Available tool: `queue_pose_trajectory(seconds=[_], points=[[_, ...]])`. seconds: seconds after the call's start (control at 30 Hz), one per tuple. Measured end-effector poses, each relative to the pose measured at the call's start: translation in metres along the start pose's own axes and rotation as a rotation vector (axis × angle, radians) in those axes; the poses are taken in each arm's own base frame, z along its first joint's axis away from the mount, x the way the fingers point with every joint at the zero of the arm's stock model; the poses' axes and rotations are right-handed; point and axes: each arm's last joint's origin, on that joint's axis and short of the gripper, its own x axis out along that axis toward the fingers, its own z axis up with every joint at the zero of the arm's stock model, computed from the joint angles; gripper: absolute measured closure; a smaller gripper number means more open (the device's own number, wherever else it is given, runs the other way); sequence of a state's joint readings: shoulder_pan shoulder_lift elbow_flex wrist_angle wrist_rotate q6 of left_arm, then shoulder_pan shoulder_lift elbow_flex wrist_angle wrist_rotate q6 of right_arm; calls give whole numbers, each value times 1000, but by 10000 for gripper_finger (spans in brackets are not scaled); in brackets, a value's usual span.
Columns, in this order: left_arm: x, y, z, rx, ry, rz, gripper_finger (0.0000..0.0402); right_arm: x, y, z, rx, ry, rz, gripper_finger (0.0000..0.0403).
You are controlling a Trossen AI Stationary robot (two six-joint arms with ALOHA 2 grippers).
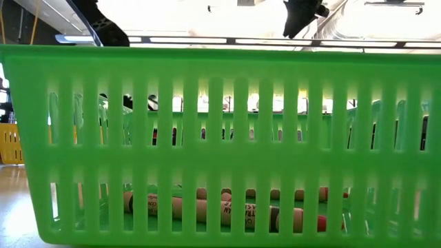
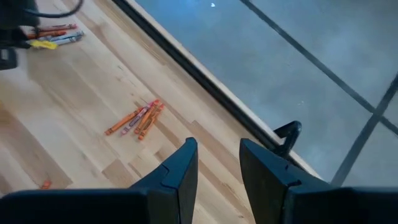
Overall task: Sort crayons
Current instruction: Put the gray crayon into the black bin
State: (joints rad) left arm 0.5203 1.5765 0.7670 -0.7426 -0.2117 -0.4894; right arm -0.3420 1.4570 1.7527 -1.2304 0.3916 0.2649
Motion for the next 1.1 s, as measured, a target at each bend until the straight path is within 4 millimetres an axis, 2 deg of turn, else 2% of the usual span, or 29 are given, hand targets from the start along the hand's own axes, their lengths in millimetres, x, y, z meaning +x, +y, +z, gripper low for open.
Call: queue_pose_trajectory(seconds=[0.3, 0.5, 0.6, 0.7, 0.83, 0.97, 1.1], points=[[16, -5, 2, 52, 79, 6, 347, 0, 1, 0, 0, 7, 28, 290], [10, -2, -1, 57, 85, -1, 394, 0, 1, 0, 7, 7, 28, 290], [3, 0, -2, 51, 63, -20, 397, 0, 1, 0, 8, 7, 28, 290], [-8, 4, -8, 38, 75, -56, 400, 0, 1, 0, 33, 8, 27, 290], [-40, 6, 1, 12, -77, -147, 401, 6, 3, 1, 62, 24, 22, 290], [-78, 9, 10, 11, -265, -230, 401, 21, 11, 3, 47, 68, 9, 290], [-112, 13, 15, 26, -459, -306, 401, 45, 22, 5, 21, 134, 24, 290]])
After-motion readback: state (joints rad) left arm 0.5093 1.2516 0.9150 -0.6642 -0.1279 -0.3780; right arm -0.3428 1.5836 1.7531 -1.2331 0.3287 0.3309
